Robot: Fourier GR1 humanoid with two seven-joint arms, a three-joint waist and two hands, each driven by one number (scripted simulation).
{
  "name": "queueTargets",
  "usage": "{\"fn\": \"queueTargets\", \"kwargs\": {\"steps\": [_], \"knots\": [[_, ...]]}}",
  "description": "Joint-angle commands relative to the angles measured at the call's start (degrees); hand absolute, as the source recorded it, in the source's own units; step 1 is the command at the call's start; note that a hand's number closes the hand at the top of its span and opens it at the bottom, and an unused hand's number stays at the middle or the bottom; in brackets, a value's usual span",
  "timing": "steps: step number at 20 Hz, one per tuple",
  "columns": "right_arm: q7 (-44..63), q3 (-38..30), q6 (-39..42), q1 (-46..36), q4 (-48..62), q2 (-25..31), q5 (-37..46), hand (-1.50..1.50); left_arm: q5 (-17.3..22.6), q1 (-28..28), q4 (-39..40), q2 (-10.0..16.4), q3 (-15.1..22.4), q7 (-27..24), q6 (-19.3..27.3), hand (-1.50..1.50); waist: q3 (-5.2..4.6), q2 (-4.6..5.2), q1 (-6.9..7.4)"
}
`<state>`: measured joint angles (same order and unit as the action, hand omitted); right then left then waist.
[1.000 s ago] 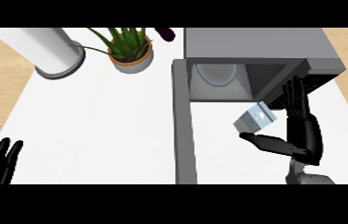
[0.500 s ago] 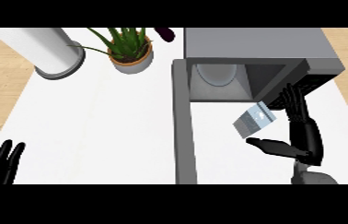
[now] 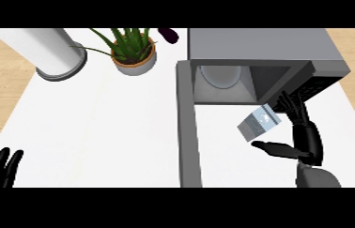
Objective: Pick up the milk, place it into the microwave and close the microwave
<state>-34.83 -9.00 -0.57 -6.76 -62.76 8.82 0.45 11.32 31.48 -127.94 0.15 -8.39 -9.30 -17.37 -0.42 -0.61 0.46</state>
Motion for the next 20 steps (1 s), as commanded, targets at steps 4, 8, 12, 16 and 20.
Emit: {"fn": "queueTargets", "kwargs": {"steps": [4, 8, 12, 16, 20], "knots": [[0.29, 0.18, 0.16, -1.85, 7.11, -0.32, 0.88, -1.50, 4.17, -0.35, 1.55, 1.86, -4.46, -0.29, -2.40, -1.50, 0.40, 0.57, 0.12], [-4.67, -1.74, 3.34, -5.85, 17.45, 1.61, 0.33, -1.50, 1.47, -0.20, 1.46, 1.34, -2.29, -0.40, -1.55, -1.50, 0.48, 0.82, 0.79], [-5.97, -2.72, 6.47, -8.42, 21.82, 2.95, -0.77, -1.50, -1.61, -0.52, 1.05, -0.12, 1.29, -0.64, 0.65, -1.50, 0.51, 0.94, 0.91], [-7.04, -3.52, 9.56, -10.08, 25.77, 3.10, -2.24, -1.50, 1.64, 0.28, 1.60, 0.42, -1.64, -0.78, -1.86, -1.50, 0.49, 0.84, 0.90], [-14.74, -4.22, 6.87, -10.71, 31.98, 1.72, -0.81, -1.50, 0.79, -3.30, 2.70, 0.39, -1.51, 1.19, -0.32, -1.50, 0.52, 0.94, 0.67]]}}
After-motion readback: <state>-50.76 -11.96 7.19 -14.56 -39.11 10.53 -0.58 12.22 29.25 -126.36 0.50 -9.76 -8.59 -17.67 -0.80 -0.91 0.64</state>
